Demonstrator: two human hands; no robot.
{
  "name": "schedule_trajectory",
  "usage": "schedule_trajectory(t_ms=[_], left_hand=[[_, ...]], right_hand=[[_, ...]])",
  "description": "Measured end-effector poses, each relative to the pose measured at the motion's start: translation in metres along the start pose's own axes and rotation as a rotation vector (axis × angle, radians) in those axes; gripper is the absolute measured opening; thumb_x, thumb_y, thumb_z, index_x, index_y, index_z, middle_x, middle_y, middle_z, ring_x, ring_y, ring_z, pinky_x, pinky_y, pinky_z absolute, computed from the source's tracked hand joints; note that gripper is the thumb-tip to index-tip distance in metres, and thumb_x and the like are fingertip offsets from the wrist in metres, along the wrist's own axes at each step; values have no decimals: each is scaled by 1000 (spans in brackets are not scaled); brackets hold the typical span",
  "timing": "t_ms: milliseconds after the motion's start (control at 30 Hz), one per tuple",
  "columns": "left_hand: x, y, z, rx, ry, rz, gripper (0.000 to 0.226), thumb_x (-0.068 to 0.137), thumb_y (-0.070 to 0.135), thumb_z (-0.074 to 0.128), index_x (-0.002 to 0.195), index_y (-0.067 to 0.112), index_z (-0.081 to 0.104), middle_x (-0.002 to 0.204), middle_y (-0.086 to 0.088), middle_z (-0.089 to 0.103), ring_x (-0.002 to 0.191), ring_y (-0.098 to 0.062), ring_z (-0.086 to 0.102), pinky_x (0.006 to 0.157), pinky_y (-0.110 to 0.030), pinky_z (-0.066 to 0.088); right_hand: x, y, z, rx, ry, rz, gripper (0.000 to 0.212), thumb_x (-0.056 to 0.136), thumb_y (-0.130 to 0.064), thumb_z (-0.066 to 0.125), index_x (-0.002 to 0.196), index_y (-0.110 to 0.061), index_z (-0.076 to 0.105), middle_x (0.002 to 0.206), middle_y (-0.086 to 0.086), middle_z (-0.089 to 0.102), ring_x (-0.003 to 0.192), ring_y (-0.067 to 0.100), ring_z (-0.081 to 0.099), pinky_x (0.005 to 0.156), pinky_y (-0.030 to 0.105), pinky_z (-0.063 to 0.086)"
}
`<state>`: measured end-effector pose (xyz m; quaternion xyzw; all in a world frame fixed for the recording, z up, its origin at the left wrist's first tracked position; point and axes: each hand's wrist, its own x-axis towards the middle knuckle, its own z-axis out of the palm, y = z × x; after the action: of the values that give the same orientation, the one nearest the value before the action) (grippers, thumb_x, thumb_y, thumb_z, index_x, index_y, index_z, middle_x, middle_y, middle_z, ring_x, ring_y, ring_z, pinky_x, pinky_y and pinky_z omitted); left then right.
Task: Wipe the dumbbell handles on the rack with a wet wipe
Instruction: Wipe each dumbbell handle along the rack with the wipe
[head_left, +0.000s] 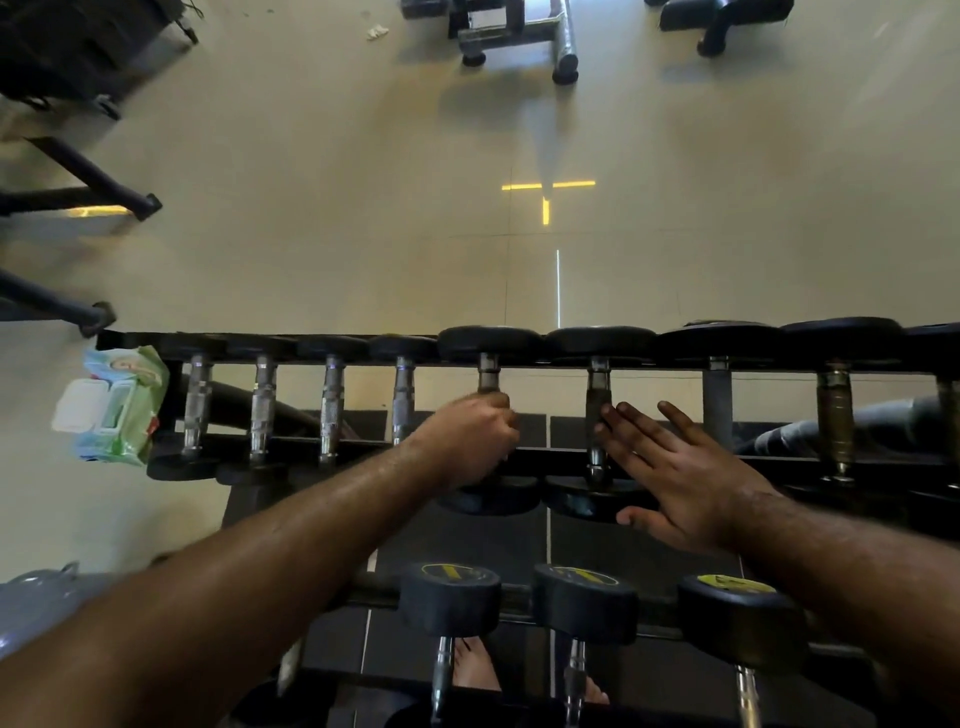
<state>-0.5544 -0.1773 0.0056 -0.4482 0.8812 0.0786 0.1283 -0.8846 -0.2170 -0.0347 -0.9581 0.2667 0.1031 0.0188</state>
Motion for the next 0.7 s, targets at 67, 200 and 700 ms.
schedule_trajectory(t_ms=[67,200,700], left_hand=[[-13,-2,-2,-242,-169,-39,23,96,22,69,116,29,75,116,6,69,112,-15,63,97,-37,55],[-19,-25,-12,-412,302,-312,20,102,33,65,113,26,80,110,4,77,98,-12,70,88,-29,55],[-20,-17,10,-488,692,-599,11,98,26,75,102,18,81,93,2,71,77,-12,64,68,-27,53]], right_hand=[[0,2,0,0,5,-3,92,104,-78,23,170,-14,21,177,14,16,162,34,21,124,60,19],[0,0,-2,-1,11,-8,92,104,-78,22,171,-14,20,177,14,16,162,33,21,125,59,17],[0,0,-3,12,-25,1,92,104,-78,21,172,-16,15,178,13,14,162,34,20,124,64,19]])
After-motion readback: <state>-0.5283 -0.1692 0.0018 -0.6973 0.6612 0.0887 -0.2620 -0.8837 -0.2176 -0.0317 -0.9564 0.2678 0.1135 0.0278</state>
